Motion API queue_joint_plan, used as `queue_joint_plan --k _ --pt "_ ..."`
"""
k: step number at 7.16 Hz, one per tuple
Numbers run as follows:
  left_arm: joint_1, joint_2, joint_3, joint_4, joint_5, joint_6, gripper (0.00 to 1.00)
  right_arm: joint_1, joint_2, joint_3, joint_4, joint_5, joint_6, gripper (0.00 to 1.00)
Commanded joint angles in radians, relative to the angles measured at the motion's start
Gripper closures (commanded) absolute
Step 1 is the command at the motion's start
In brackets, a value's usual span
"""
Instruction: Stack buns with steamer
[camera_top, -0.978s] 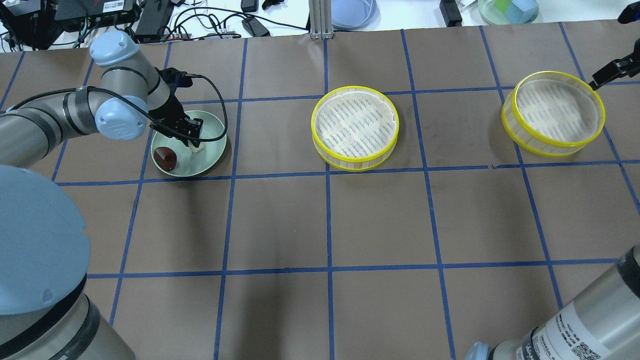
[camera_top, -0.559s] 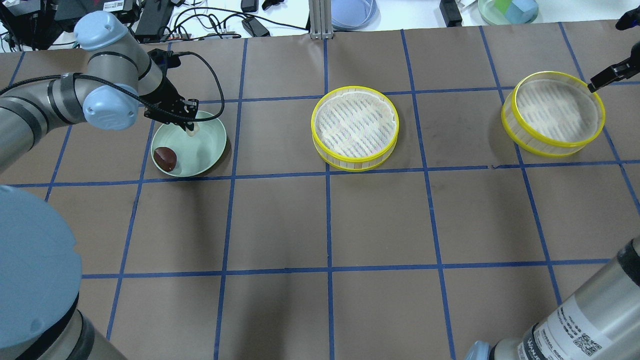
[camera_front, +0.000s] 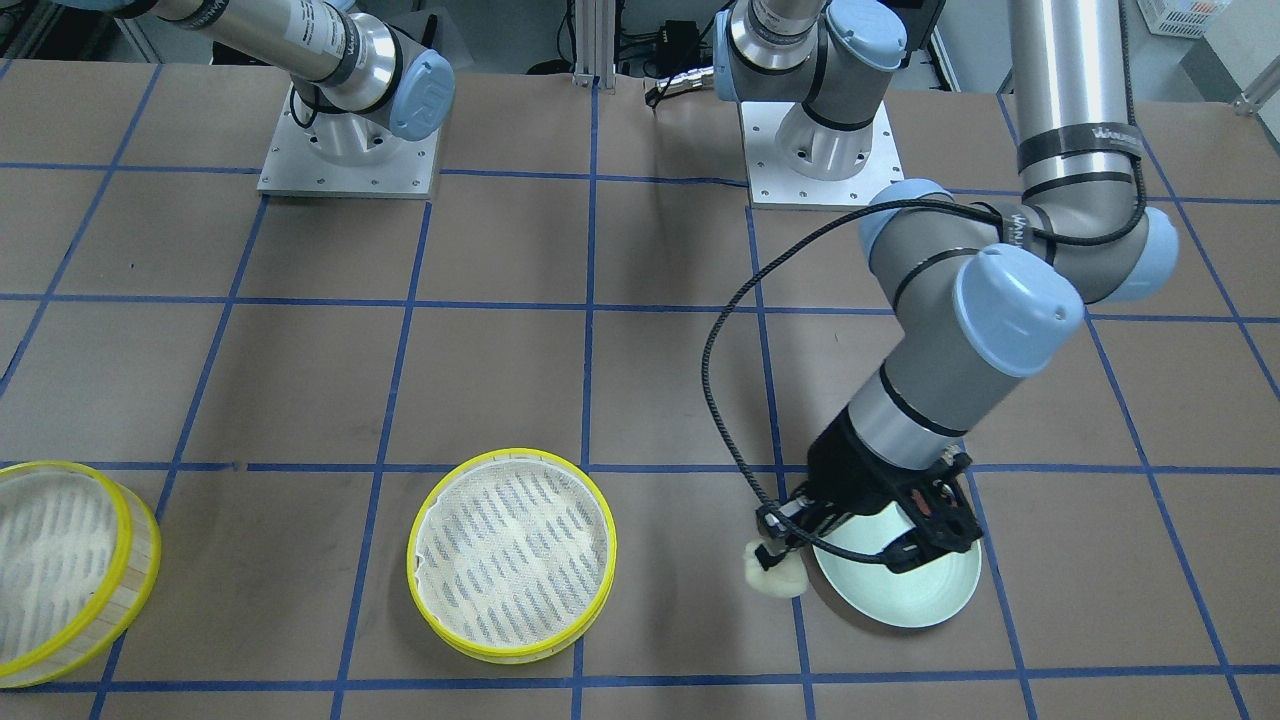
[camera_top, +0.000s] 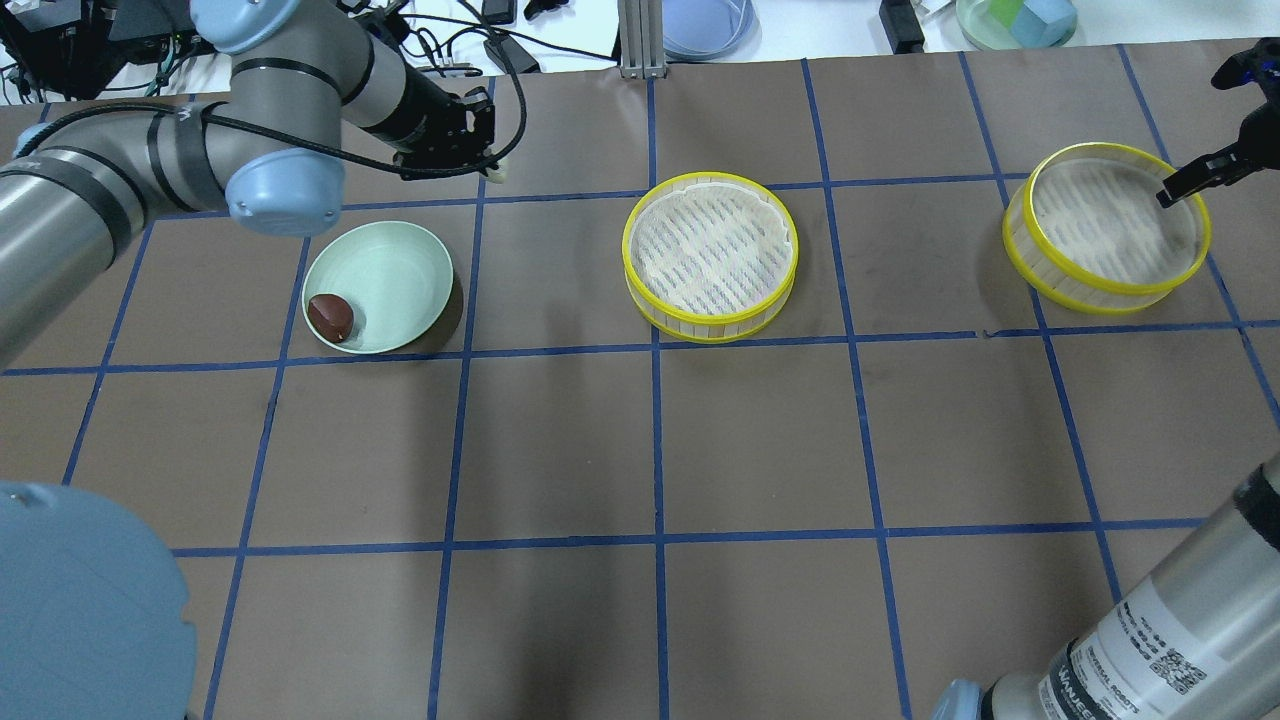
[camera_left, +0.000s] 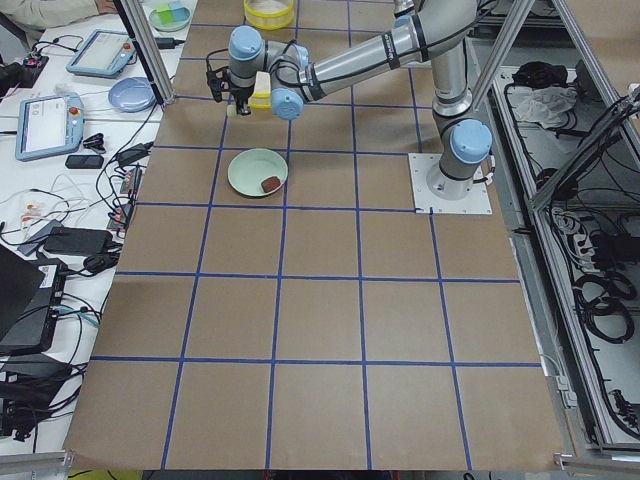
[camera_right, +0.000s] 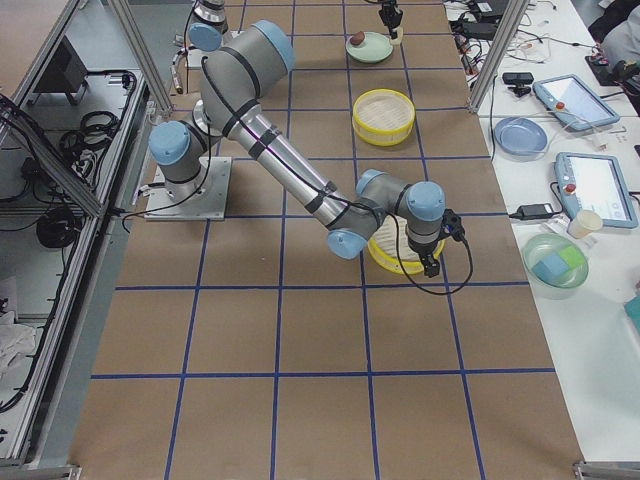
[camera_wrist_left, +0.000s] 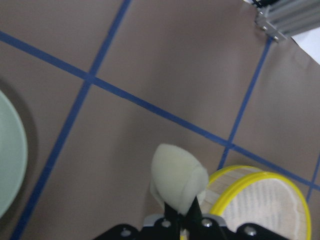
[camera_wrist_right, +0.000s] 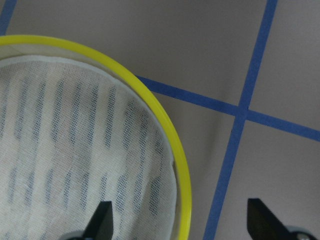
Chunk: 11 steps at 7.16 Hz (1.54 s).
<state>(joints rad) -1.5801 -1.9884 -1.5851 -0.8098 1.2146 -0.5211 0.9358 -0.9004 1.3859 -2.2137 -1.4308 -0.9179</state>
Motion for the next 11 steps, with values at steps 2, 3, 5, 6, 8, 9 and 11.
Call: queue_joint_plan --k 2,3,5,6,8,9,11 --pt "-0.170 -0.042 -0.015 0.089 -0.056 -0.172 1.00 -0.008 0.008 0.008 0.029 -0.013 0.007 0.56" --pt "-0.208 -0.068 -0.015 0.090 -0.078 -0.215 1.00 -0.008 0.008 0.008 0.029 -0.031 0.007 0.71" --pt "-0.235 -0.119 -0.015 0.092 -0.082 -0.231 1.00 -0.008 0.005 0.010 0.031 -0.036 0.022 0.94" --pt "-0.239 -0.130 -0.015 0.093 -0.079 -0.229 0.72 -0.008 0.003 0.010 0.034 -0.040 0.028 1.00" --pt "-0.239 -0.132 -0.010 0.118 -0.079 -0.228 0.01 -0.008 -0.021 0.010 0.037 -0.053 0.053 1.00" --pt "-0.238 -0.132 0.003 0.121 -0.078 -0.215 0.00 -0.008 -0.043 0.010 0.037 -0.053 0.066 1.00" --pt "-0.183 -0.069 0.037 0.104 -0.032 -0.080 0.00 0.003 -0.069 0.010 0.046 -0.051 0.108 1.00"
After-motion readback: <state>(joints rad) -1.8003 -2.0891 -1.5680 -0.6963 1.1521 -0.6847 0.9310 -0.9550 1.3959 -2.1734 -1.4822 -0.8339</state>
